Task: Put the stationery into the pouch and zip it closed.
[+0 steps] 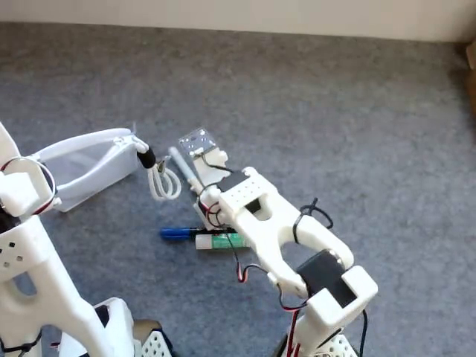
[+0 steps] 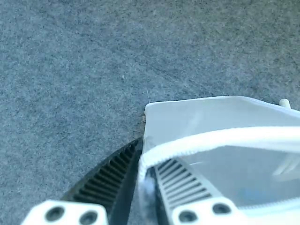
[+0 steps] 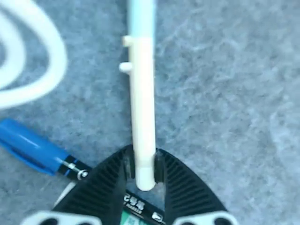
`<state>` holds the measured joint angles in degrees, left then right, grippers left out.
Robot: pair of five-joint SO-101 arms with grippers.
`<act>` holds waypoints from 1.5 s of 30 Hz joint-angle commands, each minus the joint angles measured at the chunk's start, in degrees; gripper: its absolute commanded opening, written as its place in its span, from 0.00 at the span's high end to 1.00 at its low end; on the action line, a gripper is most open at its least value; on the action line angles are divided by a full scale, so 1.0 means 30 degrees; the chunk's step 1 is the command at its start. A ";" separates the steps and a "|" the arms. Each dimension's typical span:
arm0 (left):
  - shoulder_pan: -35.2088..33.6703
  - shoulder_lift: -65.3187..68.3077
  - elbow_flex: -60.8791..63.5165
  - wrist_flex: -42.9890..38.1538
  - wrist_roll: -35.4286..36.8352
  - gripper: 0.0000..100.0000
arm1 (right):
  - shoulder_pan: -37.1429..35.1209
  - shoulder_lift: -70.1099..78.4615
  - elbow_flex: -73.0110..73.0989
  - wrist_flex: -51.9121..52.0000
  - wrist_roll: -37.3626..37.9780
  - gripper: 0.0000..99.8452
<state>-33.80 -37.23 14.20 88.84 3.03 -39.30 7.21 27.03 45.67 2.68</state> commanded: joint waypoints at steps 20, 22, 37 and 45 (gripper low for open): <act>-0.0132 0.0132 0.0103 -0.0469 0.0234 0.99 | 0.5436 -0.2769 -0.2623 0.9773 0.9612 0.99; -0.0132 0.0132 0.0103 -0.0469 0.0234 0.99 | 0.5670 -0.2769 -0.2652 1.0535 1.0110 0.99; -0.0132 0.0132 0.0132 -0.0440 0.0234 0.99 | 0.5612 -0.2974 -0.4176 1.1004 0.8264 0.82; -0.0132 0.0132 0.0132 -0.0469 0.0234 0.99 | 0.3736 -0.2769 -0.6696 1.0095 0.4571 0.82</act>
<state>-33.80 -37.23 14.20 88.84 3.03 -24.00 2.29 11.03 78.55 18.68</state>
